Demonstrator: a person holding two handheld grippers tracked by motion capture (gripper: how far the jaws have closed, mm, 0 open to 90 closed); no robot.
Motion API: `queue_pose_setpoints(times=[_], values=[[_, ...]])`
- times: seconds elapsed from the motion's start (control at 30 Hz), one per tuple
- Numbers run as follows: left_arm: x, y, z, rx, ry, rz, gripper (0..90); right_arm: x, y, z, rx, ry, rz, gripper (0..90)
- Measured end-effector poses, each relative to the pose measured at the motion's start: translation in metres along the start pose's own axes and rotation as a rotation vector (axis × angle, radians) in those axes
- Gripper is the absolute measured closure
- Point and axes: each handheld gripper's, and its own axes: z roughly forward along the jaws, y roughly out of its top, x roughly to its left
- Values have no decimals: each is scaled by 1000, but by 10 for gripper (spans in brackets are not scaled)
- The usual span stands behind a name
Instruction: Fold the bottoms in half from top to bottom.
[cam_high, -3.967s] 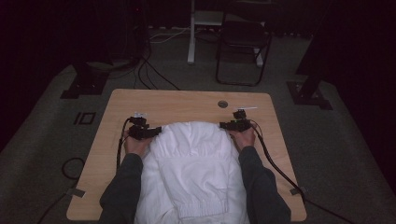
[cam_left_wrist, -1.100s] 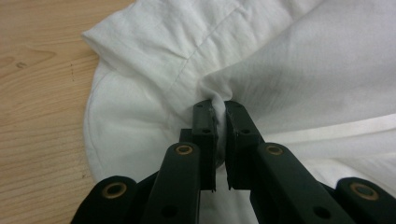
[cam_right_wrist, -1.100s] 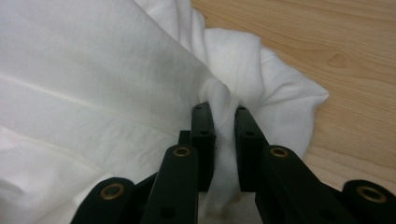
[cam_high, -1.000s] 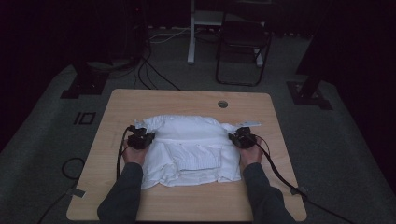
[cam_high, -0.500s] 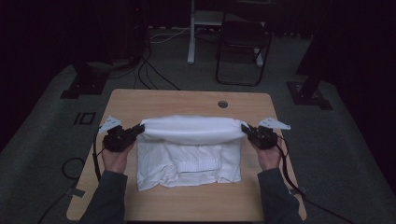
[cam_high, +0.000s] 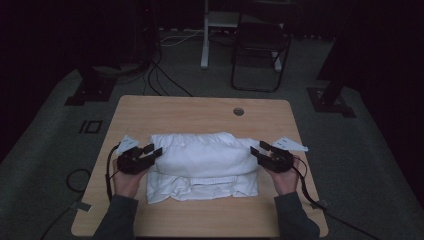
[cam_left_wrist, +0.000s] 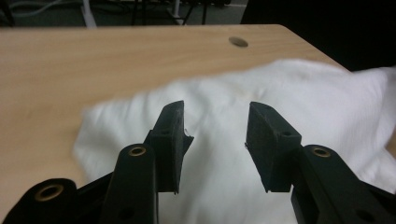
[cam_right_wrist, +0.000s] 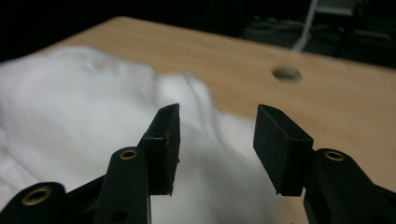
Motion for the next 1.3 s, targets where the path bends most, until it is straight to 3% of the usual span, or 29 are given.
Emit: queue_pose_setpoints(times=[0.1,0.2,0.27,0.37,0.5,0.73,0.83,0.9,1.07,1.2,1.27,1.3], values=[[-15,16,29,50,-14,16,581,21,19,23,15,25,-58,503],[-30,20,61,122,-14,76,581,36,26,55,71,36,-95,505],[-35,16,80,182,0,109,581,39,25,74,109,43,-82,512],[-35,3,97,248,-15,87,580,37,15,93,168,46,-55,513],[-35,-19,94,270,-54,58,601,39,-5,94,215,57,-65,513],[-48,-53,73,252,-73,89,600,43,-33,73,217,69,-94,513],[-54,-65,68,228,-68,133,599,45,-44,67,210,68,-117,513],[-57,-71,65,216,-48,172,599,47,-52,65,211,70,-124,513],[-60,-82,67,195,-23,185,602,46,-68,64,176,76,-97,512],[-57,-84,70,192,-16,204,620,50,-73,65,162,52,-89,512],[-54,-85,73,187,-22,219,632,51,-74,67,170,51,-84,513],[-51,-85,74,184,-32,203,634,50,-73,70,179,55,-76,513]])
